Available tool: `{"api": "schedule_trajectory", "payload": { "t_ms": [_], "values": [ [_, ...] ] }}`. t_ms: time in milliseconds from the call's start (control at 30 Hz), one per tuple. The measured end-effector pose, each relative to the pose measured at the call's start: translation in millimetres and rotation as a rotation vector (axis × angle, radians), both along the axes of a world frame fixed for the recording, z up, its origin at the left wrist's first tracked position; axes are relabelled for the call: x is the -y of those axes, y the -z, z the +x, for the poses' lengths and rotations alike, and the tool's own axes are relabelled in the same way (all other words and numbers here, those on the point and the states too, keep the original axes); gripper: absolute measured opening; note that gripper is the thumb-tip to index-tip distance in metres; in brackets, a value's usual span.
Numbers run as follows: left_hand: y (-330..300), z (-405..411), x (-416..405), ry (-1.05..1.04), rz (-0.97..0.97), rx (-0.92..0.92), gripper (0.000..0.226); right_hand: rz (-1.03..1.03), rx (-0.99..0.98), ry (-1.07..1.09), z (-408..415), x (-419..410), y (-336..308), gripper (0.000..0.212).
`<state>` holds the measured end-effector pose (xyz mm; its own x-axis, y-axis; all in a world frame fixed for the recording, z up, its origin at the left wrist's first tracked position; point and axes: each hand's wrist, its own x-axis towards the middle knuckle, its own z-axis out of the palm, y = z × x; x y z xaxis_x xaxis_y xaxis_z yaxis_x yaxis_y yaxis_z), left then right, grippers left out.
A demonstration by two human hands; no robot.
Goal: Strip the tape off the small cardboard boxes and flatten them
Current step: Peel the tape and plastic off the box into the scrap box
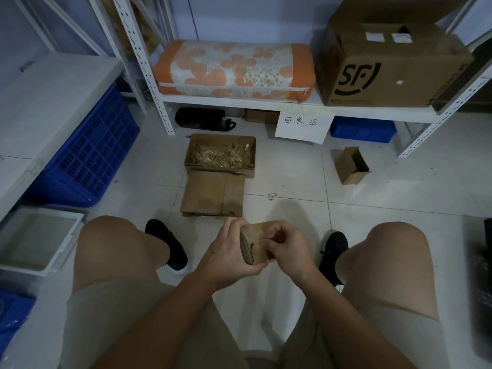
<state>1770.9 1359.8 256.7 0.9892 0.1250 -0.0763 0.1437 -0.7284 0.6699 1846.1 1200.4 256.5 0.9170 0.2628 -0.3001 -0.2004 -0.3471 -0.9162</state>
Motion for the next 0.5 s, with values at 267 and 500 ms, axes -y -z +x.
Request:
{"api": "schedule_trajectory", "payload": {
  "t_ms": [267, 500],
  "values": [
    [-0.9, 2.9, 0.0, 0.042, 0.018, -0.043, 0.092, -0.206, 0.354, 0.057, 6.7, 12.1, -16.1, 0.016],
    [14.5, 3.1, 0.6, 0.102, 0.16, -0.201, 0.113, -0.252, 0.698, -0.283, -12.9, -6.1, 3.3, 0.022]
  ]
}}
